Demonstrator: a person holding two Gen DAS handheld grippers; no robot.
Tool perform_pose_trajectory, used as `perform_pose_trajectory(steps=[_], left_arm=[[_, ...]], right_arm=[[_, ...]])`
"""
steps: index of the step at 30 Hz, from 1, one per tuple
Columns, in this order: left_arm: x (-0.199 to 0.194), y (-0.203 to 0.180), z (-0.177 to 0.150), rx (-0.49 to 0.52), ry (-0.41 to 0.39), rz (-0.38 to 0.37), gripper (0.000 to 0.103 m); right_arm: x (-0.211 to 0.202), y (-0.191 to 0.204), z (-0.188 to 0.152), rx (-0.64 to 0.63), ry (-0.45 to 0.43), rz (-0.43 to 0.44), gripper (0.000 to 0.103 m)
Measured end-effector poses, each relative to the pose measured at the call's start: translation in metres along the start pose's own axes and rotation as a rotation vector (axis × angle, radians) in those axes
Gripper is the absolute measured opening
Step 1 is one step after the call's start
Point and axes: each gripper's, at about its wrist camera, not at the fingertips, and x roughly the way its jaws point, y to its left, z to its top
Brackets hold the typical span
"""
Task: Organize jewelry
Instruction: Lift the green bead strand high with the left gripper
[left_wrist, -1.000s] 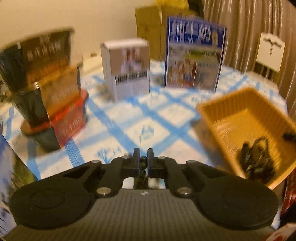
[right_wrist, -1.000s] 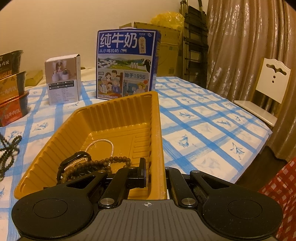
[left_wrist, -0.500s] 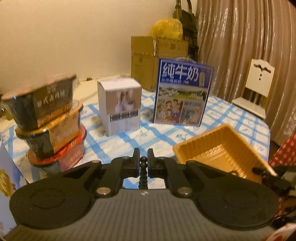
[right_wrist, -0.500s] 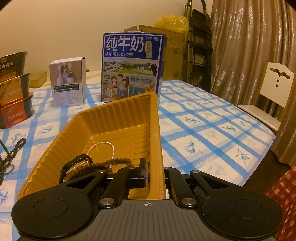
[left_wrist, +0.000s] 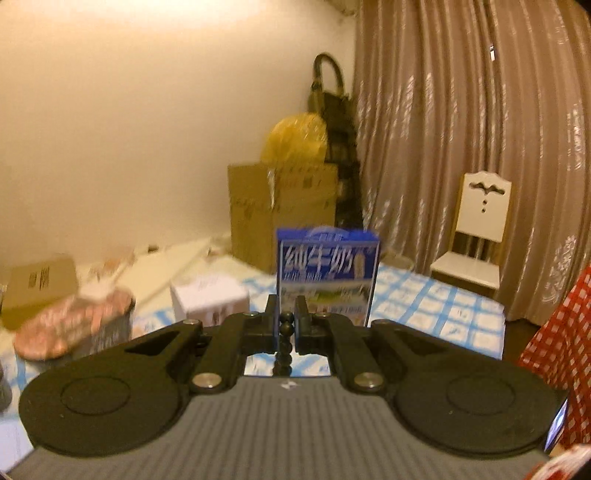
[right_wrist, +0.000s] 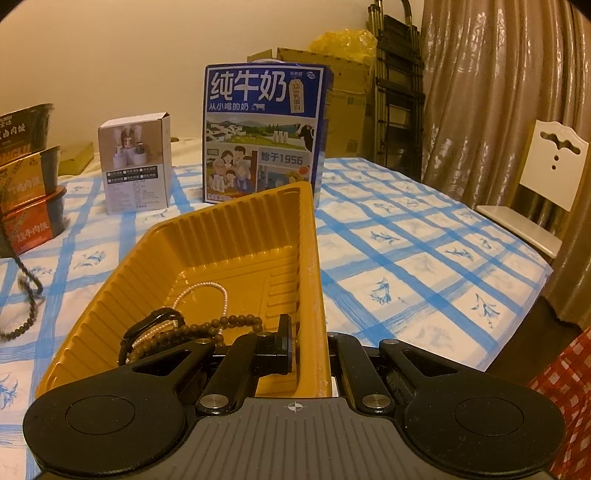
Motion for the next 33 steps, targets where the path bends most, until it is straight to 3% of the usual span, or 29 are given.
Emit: perform_pose_trajectory(steps=[10,15,21,26,33], left_arm=[[-0.013,-0.041,0.066,0.043,-0.148,-0.14,0.006],[-0.015,-0.065,0.083,0.045,-0.205,-0.225,0.006],[-0.006,-0.087,0.088,0.004,-0.213,-0.31,0.006],[0.017,-0.101,0.071,-0.044,-0.134,-0.379,0.006],[0.073,-0.11,-0.003,-0.133,0.13,-0.424,0.006]], right_arm=[[0.0,0.0,-0.001,0.004,0.002,0.002,0.005],[0.0,0.0,-0.002,0.011,0.004,0.003,0.005],[0.002,-0.002,-0.004,0.016,0.01,0.005,0.005],[0.001,-0.003,-0.005,0.024,0.011,0.007,0.005],[0.002,-0.004,-0.005,0.028,0.012,0.006,0.005]])
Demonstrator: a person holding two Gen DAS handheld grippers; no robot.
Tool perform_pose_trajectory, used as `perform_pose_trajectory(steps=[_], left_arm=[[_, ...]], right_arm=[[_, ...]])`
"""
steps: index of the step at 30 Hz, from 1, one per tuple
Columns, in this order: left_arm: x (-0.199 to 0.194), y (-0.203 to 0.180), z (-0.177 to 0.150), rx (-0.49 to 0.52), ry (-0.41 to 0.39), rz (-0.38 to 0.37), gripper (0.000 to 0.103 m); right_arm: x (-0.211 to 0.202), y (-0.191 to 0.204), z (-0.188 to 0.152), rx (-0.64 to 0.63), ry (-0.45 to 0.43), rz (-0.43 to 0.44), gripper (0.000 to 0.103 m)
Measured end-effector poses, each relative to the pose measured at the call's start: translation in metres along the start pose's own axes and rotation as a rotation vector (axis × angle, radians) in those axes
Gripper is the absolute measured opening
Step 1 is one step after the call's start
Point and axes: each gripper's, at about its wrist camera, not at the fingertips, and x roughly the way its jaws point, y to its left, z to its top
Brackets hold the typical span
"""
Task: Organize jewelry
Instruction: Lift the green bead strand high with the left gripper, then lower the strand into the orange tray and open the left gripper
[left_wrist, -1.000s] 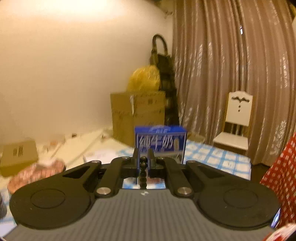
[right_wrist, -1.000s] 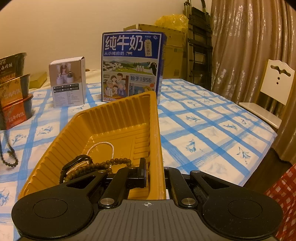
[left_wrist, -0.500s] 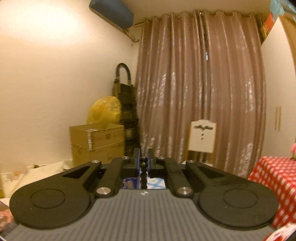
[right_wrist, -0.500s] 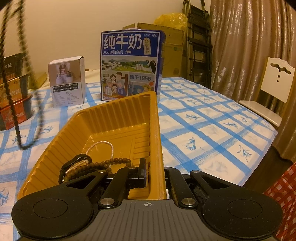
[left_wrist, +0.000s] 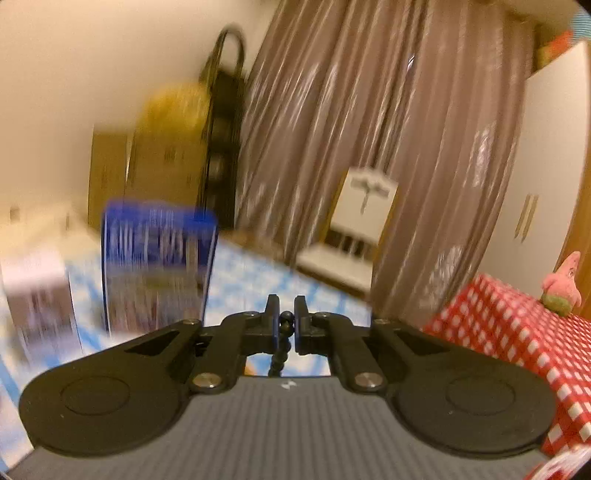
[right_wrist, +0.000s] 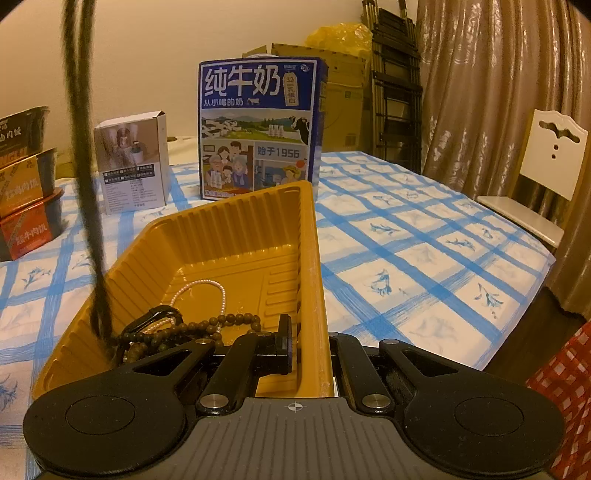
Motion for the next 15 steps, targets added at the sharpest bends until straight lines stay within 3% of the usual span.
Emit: perform_pose_trajectory(steps=[5,15], left_arm=[[0.042,0.029,-0.063,-0.124,0.164,0.01,0.006],[0.086,0.072,-0.156,-0.248,0.356,0.123,0.006]], right_arm=[[0.0,-0.001,0.0,0.008,0.002,0.003,0.005],[0.0,-0.002,-0.002,0.011,0.008,0.002,0.005]])
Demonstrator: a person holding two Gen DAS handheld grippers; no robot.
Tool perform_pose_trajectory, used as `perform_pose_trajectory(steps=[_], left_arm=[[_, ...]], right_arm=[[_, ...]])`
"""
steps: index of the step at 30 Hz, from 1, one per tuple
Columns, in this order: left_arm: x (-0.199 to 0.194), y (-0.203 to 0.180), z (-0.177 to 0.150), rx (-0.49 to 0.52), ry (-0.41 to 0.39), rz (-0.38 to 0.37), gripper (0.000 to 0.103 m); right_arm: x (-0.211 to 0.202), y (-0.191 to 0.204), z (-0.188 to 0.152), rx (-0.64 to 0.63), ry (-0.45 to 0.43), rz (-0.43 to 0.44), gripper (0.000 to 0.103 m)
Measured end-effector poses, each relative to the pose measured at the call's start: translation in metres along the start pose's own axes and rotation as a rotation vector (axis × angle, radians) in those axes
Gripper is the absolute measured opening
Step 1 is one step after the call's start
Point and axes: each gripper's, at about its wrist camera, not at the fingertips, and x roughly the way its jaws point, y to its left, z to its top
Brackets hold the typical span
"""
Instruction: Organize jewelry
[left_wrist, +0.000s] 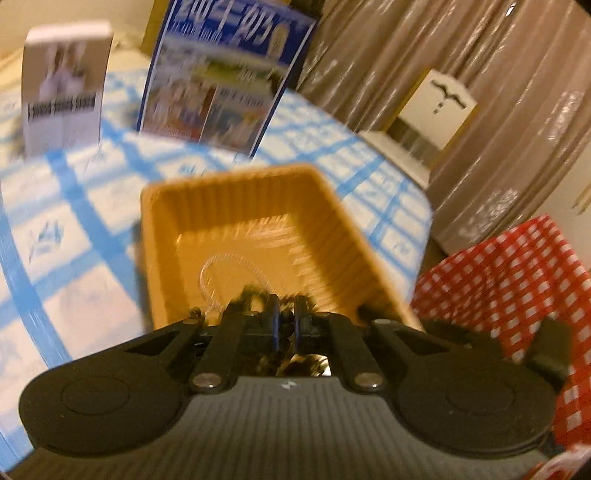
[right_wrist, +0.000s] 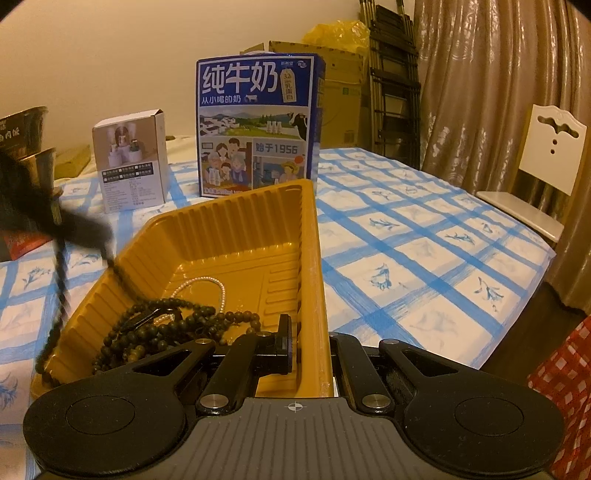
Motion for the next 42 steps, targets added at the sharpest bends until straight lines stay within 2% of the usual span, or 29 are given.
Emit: perform_pose_trajectory(steps=[3,6,10,12,14,16,21,25,34,42], left_arm=[[0.009,0.004,-0.006,0.008,0.016,0.024,0.006],[0.009,-0.001,-0.003,0.021,-0.002,0.017,0.006],[-0.004,-0.018,0.011,0.043,-0.093,-0.065,0.006],[-0.009,-0.023,0.015,0.056,-0.131,-0.082,0.006],[-0.011,-0.024,0.015,0.091,-0.128,-0.043,0.009],[-0.008,-0.021,0.011,0.104,-0.093,0.001,0.023],[-0.003,-0.003,-0.008,0.094,-0.027,0.072,0.029],[-0.012,0.004,-0.02,0.127,-0.032,0.124,0.036],[-0.05,0.047,-0.053,0.075,-0.04,0.277,0.036],[-0.072,0.081,-0.068,0.027,-0.037,0.387,0.036]], right_arm=[[0.0,0.0,0.0,0.0,0.001,0.0,0.005],[0.0,0.0,-0.001,0.001,0.002,-0.001,0.005],[0.0,0.0,-0.002,0.001,0.003,-0.001,0.005],[0.0,-0.001,-0.003,0.002,0.005,-0.002,0.005],[0.0,-0.002,-0.004,0.003,0.007,-0.002,0.005],[0.0,-0.002,-0.005,0.004,0.009,-0.003,0.005],[0.001,-0.002,-0.006,0.005,0.014,-0.005,0.005],[0.001,-0.002,-0.006,0.003,0.016,-0.006,0.005],[0.01,0.001,0.0,0.015,0.015,0.005,0.004],[0.047,0.011,0.024,0.025,0.007,0.087,0.004]])
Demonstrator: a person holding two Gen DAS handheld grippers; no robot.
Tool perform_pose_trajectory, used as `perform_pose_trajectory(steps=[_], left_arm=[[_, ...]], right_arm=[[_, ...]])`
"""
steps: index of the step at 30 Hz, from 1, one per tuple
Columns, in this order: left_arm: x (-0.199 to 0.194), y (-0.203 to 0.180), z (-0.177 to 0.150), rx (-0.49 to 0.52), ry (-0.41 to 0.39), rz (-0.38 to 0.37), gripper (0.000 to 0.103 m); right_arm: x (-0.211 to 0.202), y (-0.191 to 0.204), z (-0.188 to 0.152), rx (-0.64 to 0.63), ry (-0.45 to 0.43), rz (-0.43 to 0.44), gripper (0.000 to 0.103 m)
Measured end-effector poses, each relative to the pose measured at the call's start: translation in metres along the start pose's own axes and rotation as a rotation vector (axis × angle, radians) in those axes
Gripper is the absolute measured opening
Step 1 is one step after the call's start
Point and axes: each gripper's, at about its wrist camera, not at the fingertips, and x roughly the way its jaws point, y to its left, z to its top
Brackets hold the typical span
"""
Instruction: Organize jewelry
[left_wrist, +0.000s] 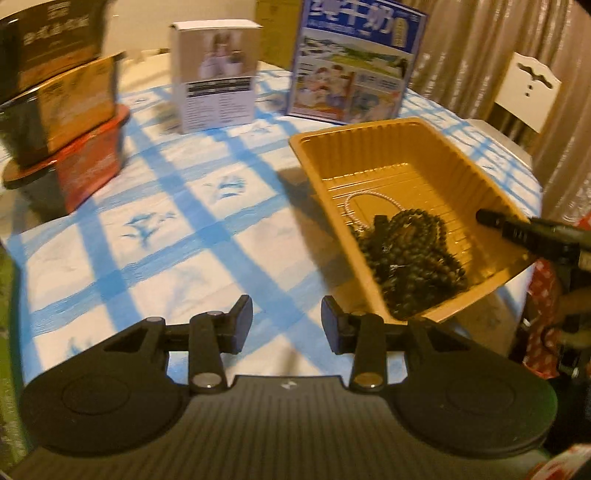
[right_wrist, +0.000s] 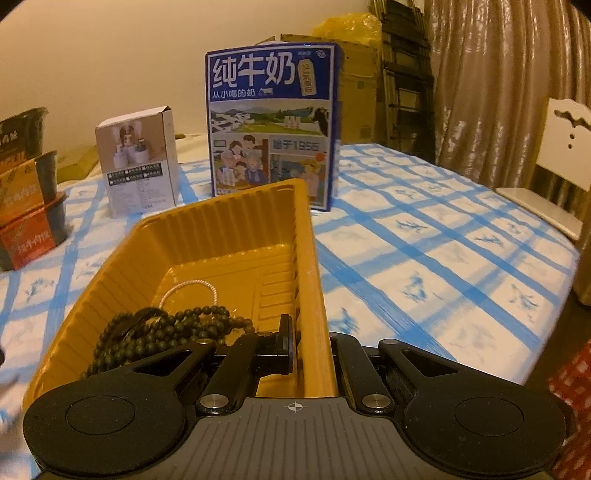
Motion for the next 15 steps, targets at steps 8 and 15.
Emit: perform_pose_trajectory(steps=[8,15], left_arm=[[0.004,0.011,0.001,-0.01,-0.015,0.096,0.041],[0.012,0.005,-0.004,0.005,0.026,0.132,0.048]], right_arm=[[0.052,-0.001,0.022,-0.052,0.024,0.126,0.004],[0.064,-0.019,0.026,-0.034,0.095,0.231,0.028]])
